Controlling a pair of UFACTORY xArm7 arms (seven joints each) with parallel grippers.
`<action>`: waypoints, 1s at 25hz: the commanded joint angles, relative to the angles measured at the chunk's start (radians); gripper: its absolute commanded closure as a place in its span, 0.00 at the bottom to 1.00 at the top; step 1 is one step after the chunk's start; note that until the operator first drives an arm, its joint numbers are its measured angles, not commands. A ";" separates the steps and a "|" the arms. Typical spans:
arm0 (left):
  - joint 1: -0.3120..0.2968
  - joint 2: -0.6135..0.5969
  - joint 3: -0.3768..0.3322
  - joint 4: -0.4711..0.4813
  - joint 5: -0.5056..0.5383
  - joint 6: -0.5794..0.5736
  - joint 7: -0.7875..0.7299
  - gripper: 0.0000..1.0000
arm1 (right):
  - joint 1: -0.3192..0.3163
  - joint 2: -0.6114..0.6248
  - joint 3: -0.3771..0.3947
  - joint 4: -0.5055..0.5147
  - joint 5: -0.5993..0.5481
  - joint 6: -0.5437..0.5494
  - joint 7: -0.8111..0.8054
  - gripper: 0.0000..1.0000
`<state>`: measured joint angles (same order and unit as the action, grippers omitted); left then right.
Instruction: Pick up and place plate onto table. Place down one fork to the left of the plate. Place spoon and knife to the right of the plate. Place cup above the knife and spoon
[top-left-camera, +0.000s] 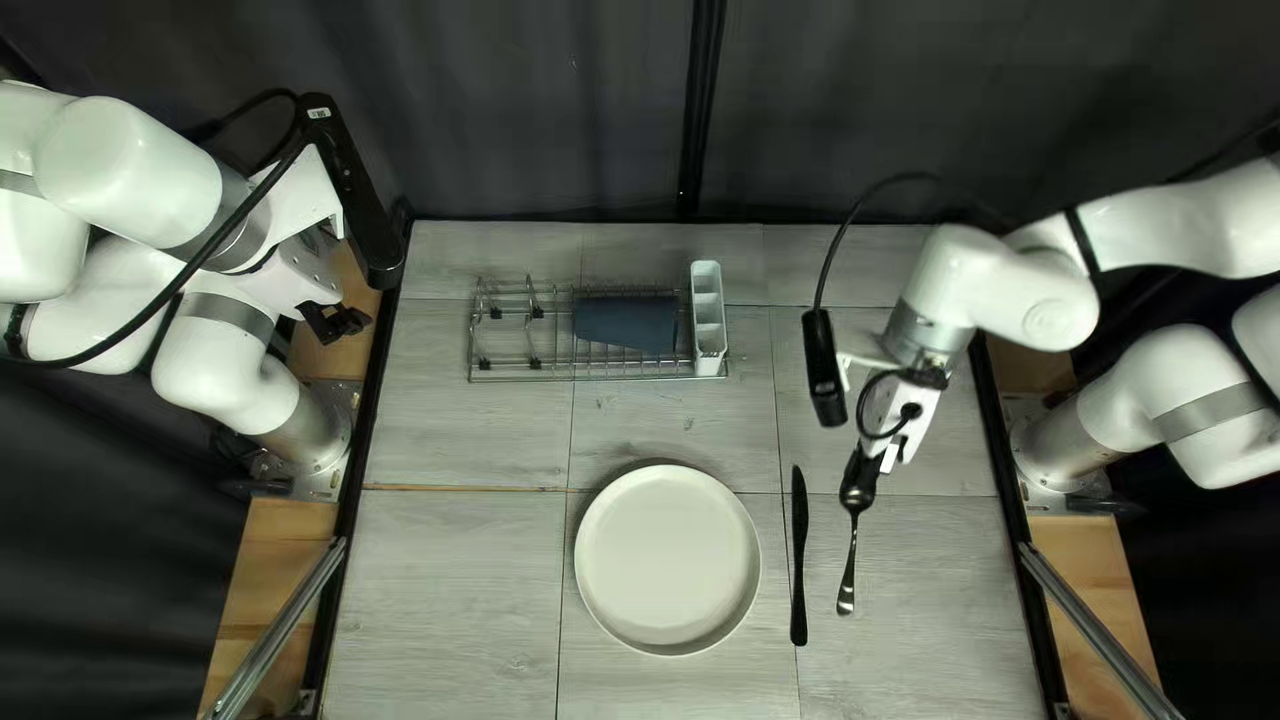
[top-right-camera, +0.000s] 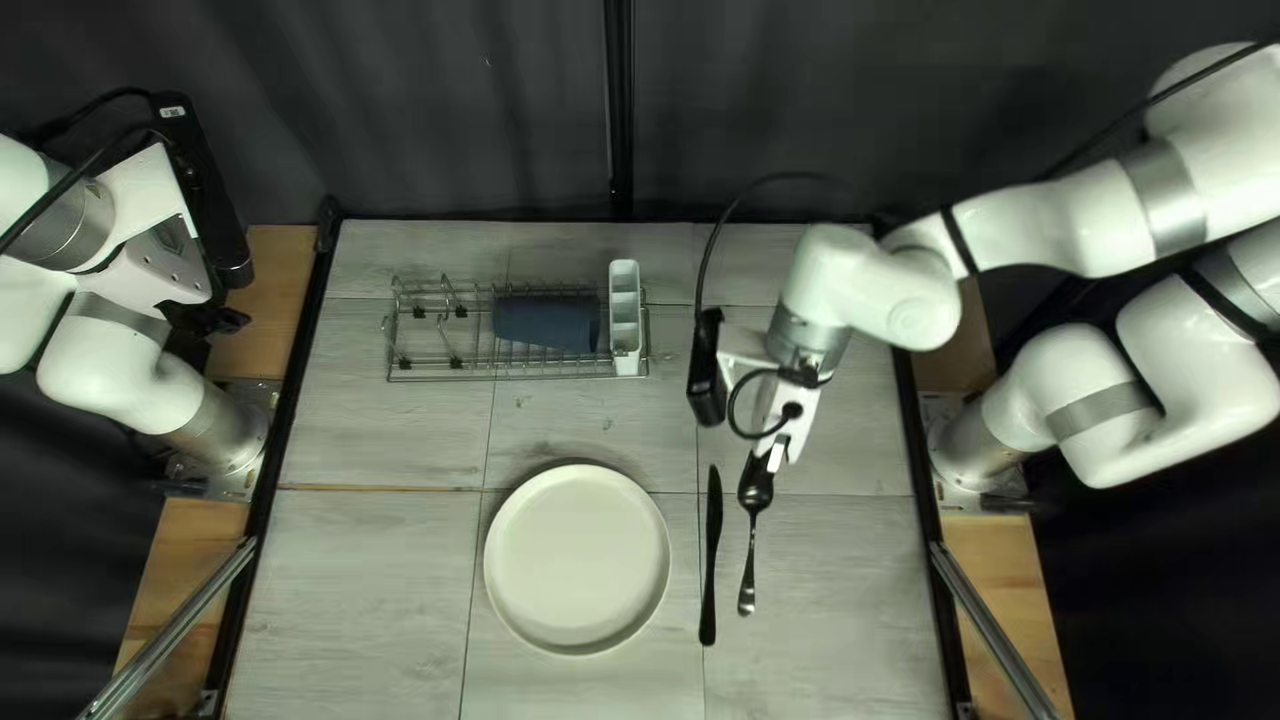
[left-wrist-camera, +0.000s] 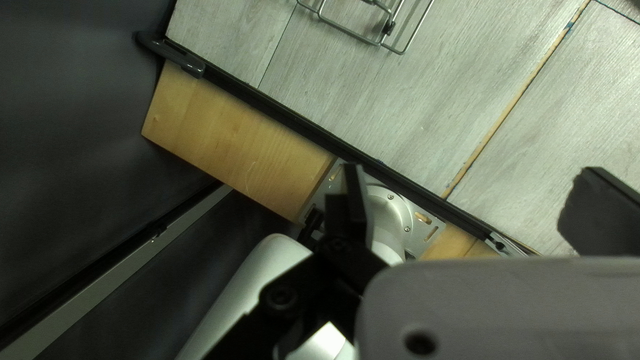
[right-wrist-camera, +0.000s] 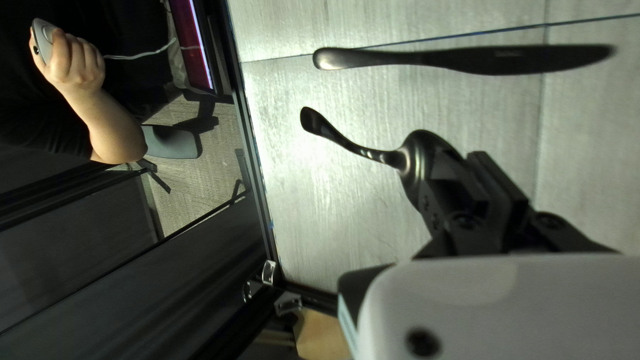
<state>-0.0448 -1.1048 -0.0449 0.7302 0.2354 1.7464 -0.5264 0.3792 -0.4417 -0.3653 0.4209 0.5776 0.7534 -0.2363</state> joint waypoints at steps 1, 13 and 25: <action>0.000 0.000 0.000 0.000 0.000 0.000 0.000 0.00 | 0.048 0.066 -0.032 -0.012 0.080 -0.048 -0.100 1.00; 0.000 0.000 0.000 0.000 0.000 0.000 0.000 0.00 | 0.125 0.141 -0.069 -0.067 0.242 -0.171 -0.334 1.00; 0.000 0.000 0.000 0.000 0.000 0.000 0.000 0.00 | 0.163 0.264 -0.130 -0.080 0.400 -0.216 -0.577 0.00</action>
<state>-0.0448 -1.1048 -0.0449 0.7302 0.2354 1.7464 -0.5264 0.5418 -0.2128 -0.4837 0.3380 0.9626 0.5472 -0.7776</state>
